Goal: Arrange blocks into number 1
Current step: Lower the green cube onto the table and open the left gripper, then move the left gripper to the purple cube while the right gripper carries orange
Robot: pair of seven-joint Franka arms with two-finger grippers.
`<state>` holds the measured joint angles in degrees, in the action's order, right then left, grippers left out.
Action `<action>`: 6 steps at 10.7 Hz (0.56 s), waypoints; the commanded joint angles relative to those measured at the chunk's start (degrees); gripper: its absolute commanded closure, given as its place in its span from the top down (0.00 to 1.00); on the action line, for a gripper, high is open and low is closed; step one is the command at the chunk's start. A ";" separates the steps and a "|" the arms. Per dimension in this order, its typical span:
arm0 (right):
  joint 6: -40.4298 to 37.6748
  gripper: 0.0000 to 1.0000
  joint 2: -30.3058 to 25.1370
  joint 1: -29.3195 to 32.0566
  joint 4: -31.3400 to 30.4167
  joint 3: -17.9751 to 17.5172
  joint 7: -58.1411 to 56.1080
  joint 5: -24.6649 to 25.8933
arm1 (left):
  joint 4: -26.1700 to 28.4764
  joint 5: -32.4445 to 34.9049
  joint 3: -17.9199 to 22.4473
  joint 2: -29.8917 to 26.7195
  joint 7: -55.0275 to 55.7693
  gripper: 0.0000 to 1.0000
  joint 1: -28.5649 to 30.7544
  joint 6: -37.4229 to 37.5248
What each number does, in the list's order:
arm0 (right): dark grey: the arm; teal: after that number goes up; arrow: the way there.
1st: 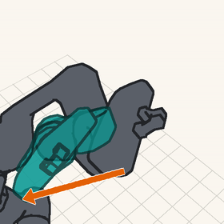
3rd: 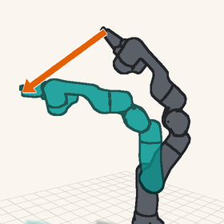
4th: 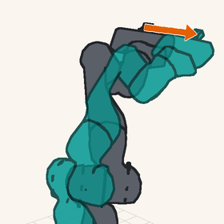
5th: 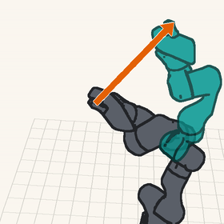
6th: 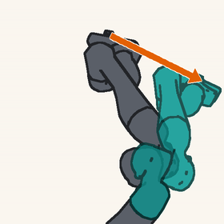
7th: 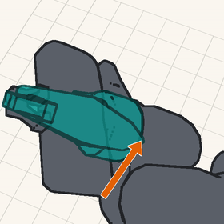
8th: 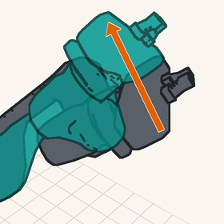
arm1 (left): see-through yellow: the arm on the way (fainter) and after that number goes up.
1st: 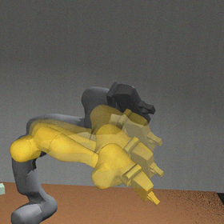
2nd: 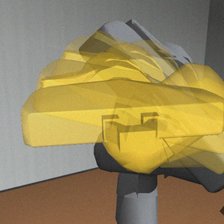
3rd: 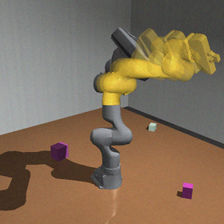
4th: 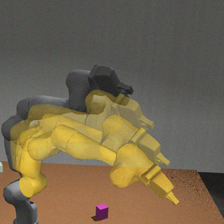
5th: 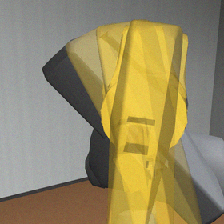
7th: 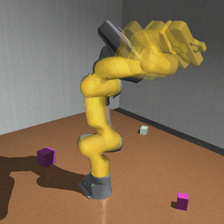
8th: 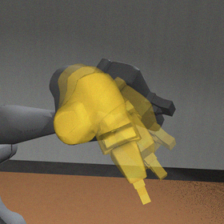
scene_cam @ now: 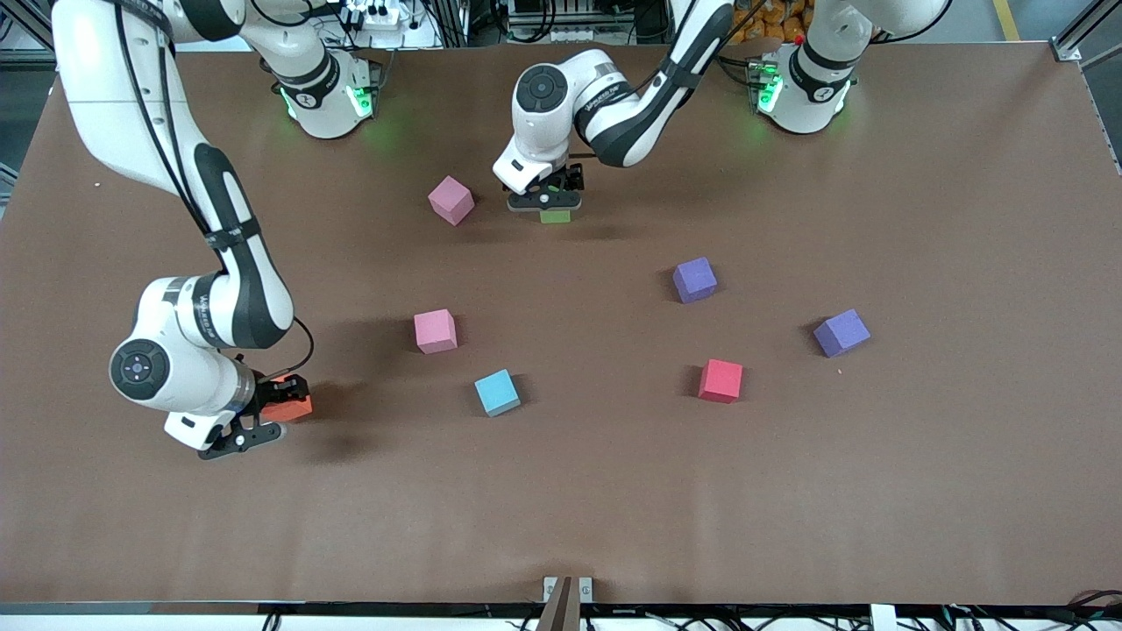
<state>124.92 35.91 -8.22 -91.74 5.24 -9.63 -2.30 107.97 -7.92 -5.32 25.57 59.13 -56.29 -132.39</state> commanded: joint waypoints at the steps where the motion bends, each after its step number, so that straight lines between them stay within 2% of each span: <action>1: -0.64 0.67 -7.15 -4.06 -4.75 0.47 10.65 -0.34 | 0.75 1.23 3.98 -6.92 0.38 1.00 2.05 5.55; 4: -2.39 0.67 -11.55 -8.64 -6.17 0.38 19.81 -0.51 | 1.28 1.93 4.26 -8.61 -0.76 1.00 12.14 7.05; 6: -2.58 0.66 -14.45 -14.59 -8.88 0.38 24.28 -2.25 | 3.46 7.02 3.83 -9.40 -2.87 1.00 18.20 7.32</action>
<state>121.95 25.40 -18.47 -96.03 5.11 10.83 -2.96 108.90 -3.71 -0.37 17.55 57.03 -41.61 -125.43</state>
